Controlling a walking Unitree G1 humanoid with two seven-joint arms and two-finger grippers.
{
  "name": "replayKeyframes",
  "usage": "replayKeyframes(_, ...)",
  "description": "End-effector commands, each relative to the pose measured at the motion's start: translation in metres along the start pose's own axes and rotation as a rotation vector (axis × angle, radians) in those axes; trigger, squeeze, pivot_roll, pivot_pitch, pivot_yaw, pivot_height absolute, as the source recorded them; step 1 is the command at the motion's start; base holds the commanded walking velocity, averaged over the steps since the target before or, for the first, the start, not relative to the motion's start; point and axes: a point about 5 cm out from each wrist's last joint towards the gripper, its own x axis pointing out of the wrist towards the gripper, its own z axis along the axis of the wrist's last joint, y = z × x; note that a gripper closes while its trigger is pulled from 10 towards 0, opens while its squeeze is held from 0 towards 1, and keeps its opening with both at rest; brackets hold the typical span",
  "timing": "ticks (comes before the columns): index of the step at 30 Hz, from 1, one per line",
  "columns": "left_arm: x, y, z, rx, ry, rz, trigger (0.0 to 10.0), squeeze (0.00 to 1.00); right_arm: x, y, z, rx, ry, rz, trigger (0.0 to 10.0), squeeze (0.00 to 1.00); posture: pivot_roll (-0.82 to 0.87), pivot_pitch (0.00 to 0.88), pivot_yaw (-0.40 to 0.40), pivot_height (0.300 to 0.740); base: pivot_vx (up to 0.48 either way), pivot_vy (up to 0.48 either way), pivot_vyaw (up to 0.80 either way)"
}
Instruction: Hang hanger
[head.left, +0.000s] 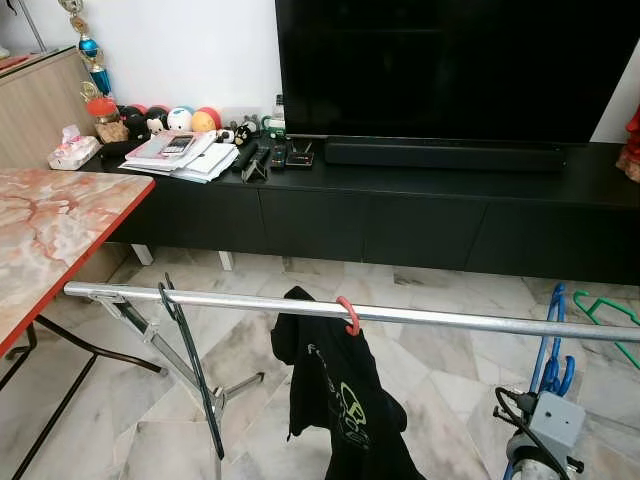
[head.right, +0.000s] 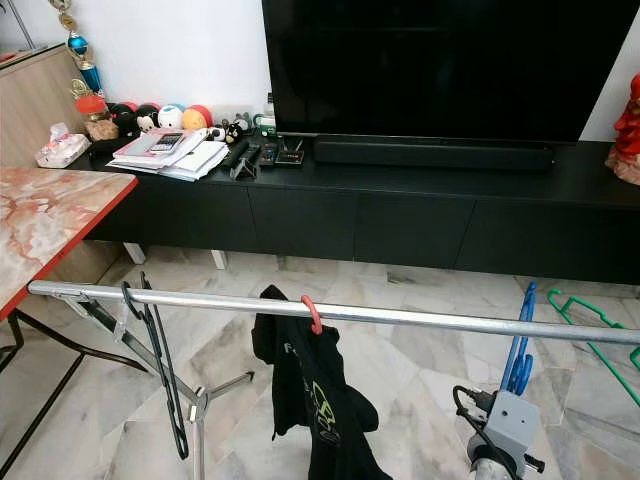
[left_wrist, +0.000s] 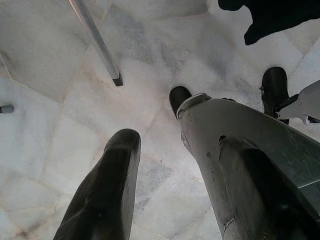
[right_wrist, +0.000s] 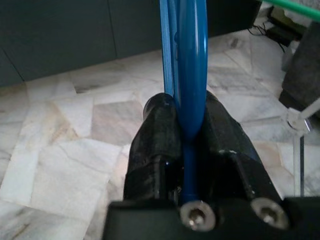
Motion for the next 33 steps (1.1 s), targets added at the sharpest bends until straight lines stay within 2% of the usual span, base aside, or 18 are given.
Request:
replayKeyframes(1,0.000,0.000,-0.004,-0.005,0.018,0.000,10.0,0.00,0.000,0.005,0.006,-0.012,-0.045,0.025,10.0,0.00,0.05,0.045,0.007,0.740,0.000,0.000,0.00)
replayKeyframes(15,0.000,-0.001,-0.004,-0.005,0.016,-0.001,10.0,0.00,0.002,0.007,0.012,-0.028,-0.085,0.019,10.0,0.00,0.05,0.046,0.006,0.740,0.000,0.000,0.00)
replayKeyframes(24,0.000,0.000,-0.004,0.001,0.017,-0.003,10.0,0.00,0.000,0.000,0.014,-0.021,-0.124,-0.031,10.0,0.00,0.04,0.048,0.010,0.740,0.000,0.000,0.00)
replayKeyframes(28,0.000,0.000,-0.003,0.001,0.016,-0.004,10.0,0.00,0.003,0.002,0.017,-0.018,-0.124,-0.014,10.0,0.00,0.05,0.046,0.008,0.740,0.000,0.000,0.00)
replayKeyframes(29,0.000,0.000,-0.003,0.003,0.017,-0.004,10.0,0.00,0.006,0.008,0.020,-0.024,-0.118,0.027,10.0,0.00,0.05,0.046,0.008,0.740,0.000,0.000,0.00)
replayKeyframes(33,0.000,0.000,-0.003,0.004,0.017,-0.005,10.0,0.00,0.009,0.015,0.025,-0.051,-0.136,0.080,10.0,0.00,0.05,0.045,0.007,0.740,0.000,0.000,0.00)
